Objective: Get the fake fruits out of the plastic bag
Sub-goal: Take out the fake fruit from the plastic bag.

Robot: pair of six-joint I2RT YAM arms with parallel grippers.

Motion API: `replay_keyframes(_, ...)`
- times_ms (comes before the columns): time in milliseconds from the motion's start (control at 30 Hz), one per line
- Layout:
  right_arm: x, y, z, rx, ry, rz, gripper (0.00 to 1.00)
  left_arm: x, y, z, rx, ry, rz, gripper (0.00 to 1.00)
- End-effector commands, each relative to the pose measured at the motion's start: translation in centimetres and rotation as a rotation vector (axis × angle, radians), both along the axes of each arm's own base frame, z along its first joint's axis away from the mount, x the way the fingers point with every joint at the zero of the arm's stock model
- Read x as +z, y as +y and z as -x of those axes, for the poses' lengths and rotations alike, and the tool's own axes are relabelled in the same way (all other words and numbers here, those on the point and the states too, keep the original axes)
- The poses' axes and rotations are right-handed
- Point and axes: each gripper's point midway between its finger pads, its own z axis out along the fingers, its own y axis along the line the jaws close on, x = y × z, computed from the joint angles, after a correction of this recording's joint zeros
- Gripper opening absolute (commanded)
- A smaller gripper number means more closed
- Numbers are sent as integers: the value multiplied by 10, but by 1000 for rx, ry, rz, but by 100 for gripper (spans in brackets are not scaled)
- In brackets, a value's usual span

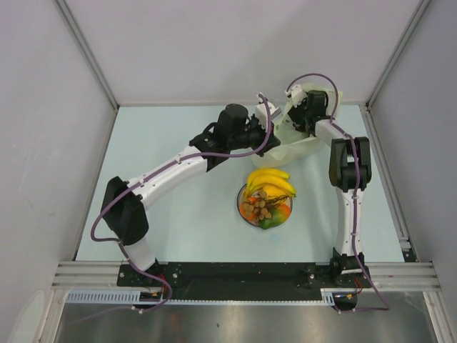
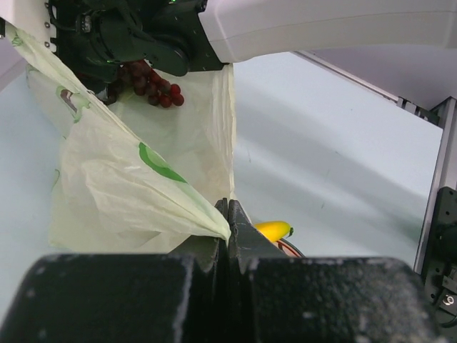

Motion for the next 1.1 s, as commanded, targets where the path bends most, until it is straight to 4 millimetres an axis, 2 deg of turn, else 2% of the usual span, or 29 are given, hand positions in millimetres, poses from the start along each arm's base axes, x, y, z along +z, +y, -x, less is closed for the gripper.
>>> replay_keyframes(0,-14,19,-4,116,39,-66,73,9,-4,4,-29,-38,9,0)
replay_keyframes(67,-22,25,-9,141,38,-64,74,4,-3,2,-22,-37,-6,0)
replay_keyframes(133,-29,23,-17,114,34,-39,73,0,-1,1,-13,-34,-18,0)
replay_keyframes(167,-46,20,-19,87,53,-21,70,-1,-1,1,-10,-30,-23,0)
replay_keyframes(200,-37,18,-26,76,31,-30,61,-2,0,0,-13,-51,-35,0)
replay_keyframes(267,-28,13,-31,56,-3,-74,52,-5,5,-4,3,-57,-54,0)
replay_keyframes(333,-14,14,-32,44,-25,-134,38,-11,9,-7,15,-56,-67,0)
replay_keyframes(367,3,15,-31,55,-40,-154,29,-12,11,-9,24,-54,-69,0)
replay_keyframes(433,7,19,-21,69,-15,-182,20,-15,16,-17,44,-49,-71,0)
replay_keyframes(467,19,24,-15,96,-24,-203,13,-16,18,-19,51,-50,-75,0)
replay_keyframes(567,55,39,15,171,-32,-272,7,-18,25,-30,79,-73,-89,0)
replay_keyframes(600,89,44,26,195,-72,-291,7,-20,28,-33,91,-75,-96,0)
replay_keyframes(633,83,52,41,217,-29,-338,6,-21,32,-37,104,-76,-96,1)
replay_keyframes(667,93,56,49,234,-27,-356,6,-21,32,-38,105,-76,-94,0)
replay_keyframes(700,118,61,61,251,-45,-376,6,-23,34,-38,110,-72,-96,0)
replay_keyframes(733,116,67,72,256,-13,-413,6,-22,36,-41,118,-78,-92,0)
replay_keyframes(800,130,74,88,271,7,-455,6,-21,37,-40,115,-77,-91,0)
replay_keyframes(833,146,79,97,294,-6,-471,6,-22,38,-40,113,-75,-92,0)
replay_keyframes(867,144,82,104,288,16,-498,7,-21,39,-40,116,-78,-91,0)
replay_keyframes(933,161,85,113,293,-1,-523,8,-22,44,-42,129,-88,-99,0)
replay_keyframes(1033,175,87,118,290,-15,-553,8,-27,52,-47,154,-89,-106,0)
replay_keyframes(1067,188,88,119,289,-40,-569,7,-27,54,-48,159,-91,-108,1)
